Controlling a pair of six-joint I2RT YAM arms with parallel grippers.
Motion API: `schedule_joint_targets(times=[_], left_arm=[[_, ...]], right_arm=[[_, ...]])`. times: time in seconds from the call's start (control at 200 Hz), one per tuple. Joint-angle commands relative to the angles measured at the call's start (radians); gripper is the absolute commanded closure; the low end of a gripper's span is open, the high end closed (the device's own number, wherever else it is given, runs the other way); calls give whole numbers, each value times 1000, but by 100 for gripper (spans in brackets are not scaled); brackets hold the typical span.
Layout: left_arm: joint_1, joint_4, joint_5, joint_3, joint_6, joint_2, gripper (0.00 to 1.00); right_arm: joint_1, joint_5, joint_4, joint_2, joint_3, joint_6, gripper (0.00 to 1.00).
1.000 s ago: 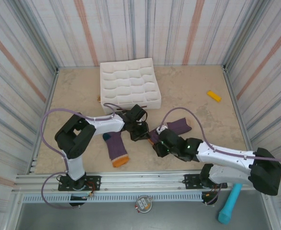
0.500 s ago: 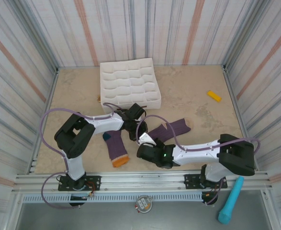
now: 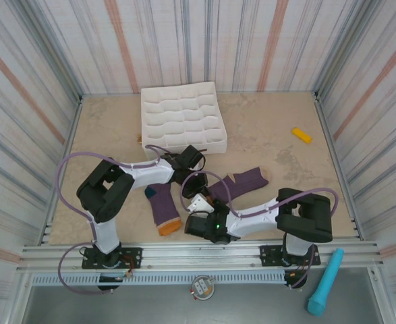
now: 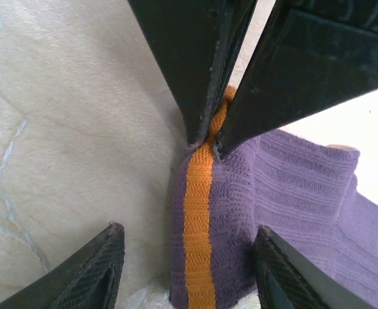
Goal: Roll the socks
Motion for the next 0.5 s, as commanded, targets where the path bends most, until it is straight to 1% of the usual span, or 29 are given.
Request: schedule_joint_targets(times=[0.0,0.065,0.17,0.2,0.26,0.406,0.491], left_arm=[[7,-39,9,8,20,23,100],[7,-38,9,7,20,22,100],[6,-31,-1,0,20,14,100],[6,-29,-6,-5,19,8,100],[9,-20,-9,-12,14,-1,100],[14,-5,-6,-25,9,-7,100],[14,8,-1,-35,1,-10,98]], right_arm=[[8,35,-54,47,18,73,47],[8,33,-54,57,18,81,53],[6,22,-53,63,12,105,69],[4,12,-49,60,6,110,71],[-4,-24,-21,48,-17,123,75],[-27,-115,66,-12,-89,136,90],[-42,-146,87,-34,-114,147,99]])
